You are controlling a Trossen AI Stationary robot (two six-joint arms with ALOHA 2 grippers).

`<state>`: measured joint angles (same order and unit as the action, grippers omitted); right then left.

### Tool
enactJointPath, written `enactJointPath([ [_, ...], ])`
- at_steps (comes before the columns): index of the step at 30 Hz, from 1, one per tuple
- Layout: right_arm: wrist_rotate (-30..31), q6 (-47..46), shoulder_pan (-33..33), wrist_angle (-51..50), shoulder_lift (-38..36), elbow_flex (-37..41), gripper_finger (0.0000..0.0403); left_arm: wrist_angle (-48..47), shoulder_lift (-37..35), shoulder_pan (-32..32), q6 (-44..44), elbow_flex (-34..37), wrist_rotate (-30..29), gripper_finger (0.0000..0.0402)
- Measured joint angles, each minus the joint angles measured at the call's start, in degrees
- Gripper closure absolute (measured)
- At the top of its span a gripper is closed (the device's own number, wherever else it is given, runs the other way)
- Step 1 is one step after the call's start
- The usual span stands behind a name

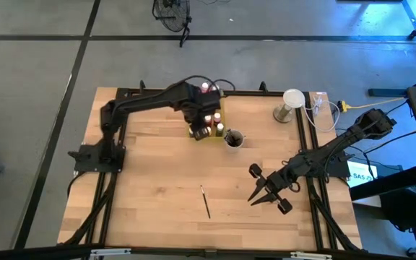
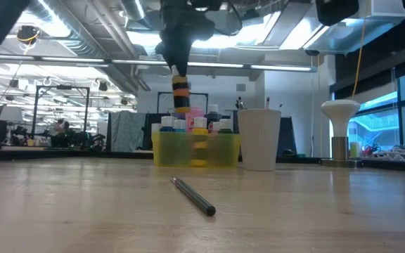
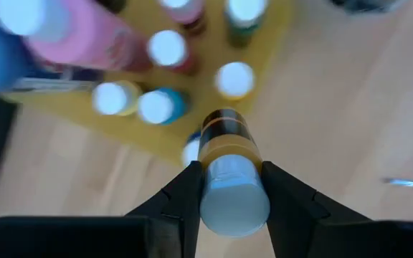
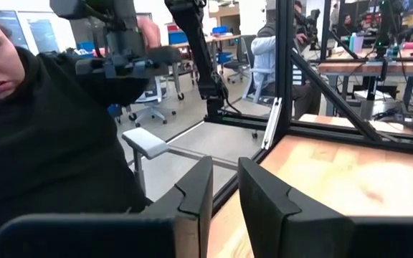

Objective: Pick & Place Paint Supplies
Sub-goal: Put the small brown paint bottle into the yellow bin

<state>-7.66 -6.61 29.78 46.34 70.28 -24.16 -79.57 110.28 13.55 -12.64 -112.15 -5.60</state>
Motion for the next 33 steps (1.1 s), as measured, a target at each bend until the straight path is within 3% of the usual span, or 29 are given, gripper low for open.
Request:
enactJointPath([
  [8, 0.13, 0.24, 0.00, -2.44, 0.00, 0.00, 0.0332, -4.50, 8.04, 2.09, 4.47, -9.75, 1.95, 0.0287],
  [33, 0.09, 3.02, -0.02, -4.84, 0.00, 0.00, 0.0332, -3.18, 9.36, 3.85, 5.04, -9.08, 0.70, 0.0285],
])
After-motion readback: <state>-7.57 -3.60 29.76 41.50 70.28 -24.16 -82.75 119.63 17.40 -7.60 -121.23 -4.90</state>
